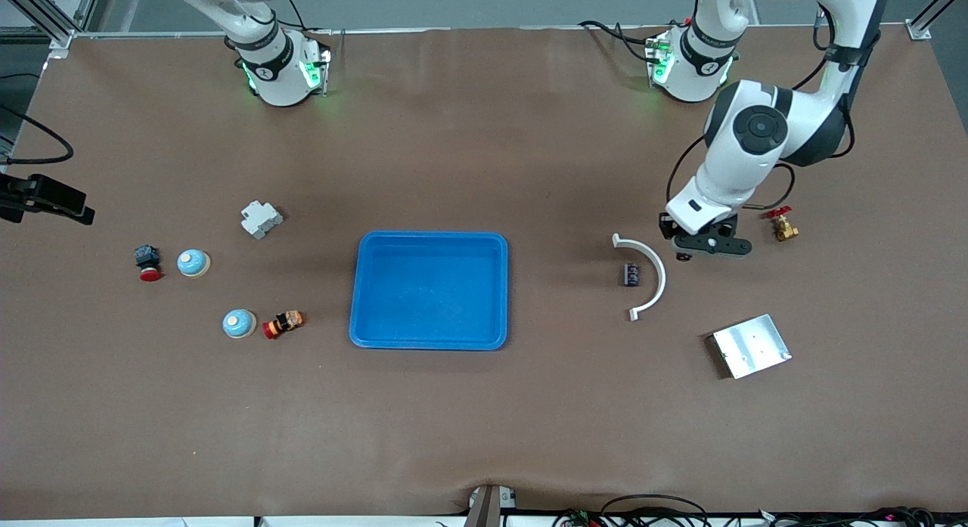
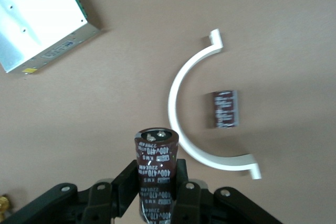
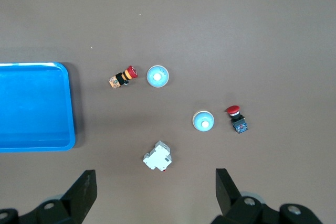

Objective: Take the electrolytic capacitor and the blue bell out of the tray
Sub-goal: 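Lower the held capacitor beside the white arc with the left gripper, then set the capacitor down beside the arc and open the left gripper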

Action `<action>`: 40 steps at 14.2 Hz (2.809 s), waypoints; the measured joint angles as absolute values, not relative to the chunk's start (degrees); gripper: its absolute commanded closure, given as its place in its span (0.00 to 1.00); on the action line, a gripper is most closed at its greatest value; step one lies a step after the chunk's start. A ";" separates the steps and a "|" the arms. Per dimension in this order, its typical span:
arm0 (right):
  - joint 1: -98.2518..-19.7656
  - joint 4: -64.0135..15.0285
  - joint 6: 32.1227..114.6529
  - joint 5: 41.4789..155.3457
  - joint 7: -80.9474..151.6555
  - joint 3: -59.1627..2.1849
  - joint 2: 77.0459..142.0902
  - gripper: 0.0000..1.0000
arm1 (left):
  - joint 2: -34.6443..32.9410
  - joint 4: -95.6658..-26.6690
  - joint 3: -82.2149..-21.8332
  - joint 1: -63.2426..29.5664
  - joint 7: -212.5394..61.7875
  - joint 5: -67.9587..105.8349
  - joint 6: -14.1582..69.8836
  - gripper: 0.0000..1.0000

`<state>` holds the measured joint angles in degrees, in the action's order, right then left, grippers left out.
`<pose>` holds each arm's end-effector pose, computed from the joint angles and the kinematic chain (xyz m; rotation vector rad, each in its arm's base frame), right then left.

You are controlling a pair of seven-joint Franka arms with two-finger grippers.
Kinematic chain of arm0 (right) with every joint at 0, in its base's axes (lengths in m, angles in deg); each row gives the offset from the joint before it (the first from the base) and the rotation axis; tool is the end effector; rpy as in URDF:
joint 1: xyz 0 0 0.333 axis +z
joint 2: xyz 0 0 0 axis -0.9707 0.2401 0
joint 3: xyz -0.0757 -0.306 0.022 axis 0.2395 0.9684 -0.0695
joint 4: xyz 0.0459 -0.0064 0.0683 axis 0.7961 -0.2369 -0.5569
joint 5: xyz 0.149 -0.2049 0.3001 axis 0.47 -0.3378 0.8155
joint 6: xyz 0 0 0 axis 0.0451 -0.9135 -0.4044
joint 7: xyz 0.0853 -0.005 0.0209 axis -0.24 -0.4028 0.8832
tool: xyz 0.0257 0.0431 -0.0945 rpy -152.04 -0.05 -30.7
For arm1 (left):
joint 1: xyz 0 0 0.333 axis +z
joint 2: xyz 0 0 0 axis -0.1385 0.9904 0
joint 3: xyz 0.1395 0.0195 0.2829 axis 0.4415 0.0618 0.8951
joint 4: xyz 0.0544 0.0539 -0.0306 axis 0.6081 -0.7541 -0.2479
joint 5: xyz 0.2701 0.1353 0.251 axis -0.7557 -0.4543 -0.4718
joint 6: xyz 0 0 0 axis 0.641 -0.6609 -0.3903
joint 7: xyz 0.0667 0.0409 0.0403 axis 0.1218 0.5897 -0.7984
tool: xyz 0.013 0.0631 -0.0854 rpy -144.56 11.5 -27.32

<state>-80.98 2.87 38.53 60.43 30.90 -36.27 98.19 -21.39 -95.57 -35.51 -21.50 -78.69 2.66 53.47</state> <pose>0.6009 -0.0320 0.6380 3.1318 -0.0586 -0.0840 0.5001 -0.1371 0.3031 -3.0621 0.2984 -0.1175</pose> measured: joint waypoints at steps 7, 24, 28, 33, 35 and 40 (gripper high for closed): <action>-81.04 2.94 37.93 60.46 31.04 -35.99 98.16 0.00 | -17.50 -93.71 -35.47 -15.73 -68.53 2.66 54.21 1.00; -80.97 3.19 37.92 60.45 31.31 -36.04 97.89 0.00 | -6.45 -87.19 -35.49 -12.40 -63.24 2.66 54.56 1.00; -80.94 3.19 37.91 60.45 31.33 -36.10 97.89 0.00 | -3.74 -85.63 -35.54 -12.39 -63.24 4.04 54.57 1.00; -80.97 3.19 37.90 60.43 31.34 -36.05 97.89 0.00 | -3.08 -85.30 -35.93 -12.86 -66.51 8.60 54.57 1.00; -80.94 3.19 37.90 60.44 31.35 -36.08 97.89 0.00 | -3.08 -85.22 -36.24 -13.53 -68.84 8.82 54.90 1.00; -80.94 3.20 37.91 60.44 31.37 -36.10 97.89 0.00 | -2.07 -85.25 -36.30 -14.13 -70.30 8.87 56.78 1.00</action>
<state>-80.94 3.20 37.91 60.44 31.37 -36.10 97.89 -2.07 -85.25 -36.30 -14.13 -70.30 8.87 56.78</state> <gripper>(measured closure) 0.000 0.678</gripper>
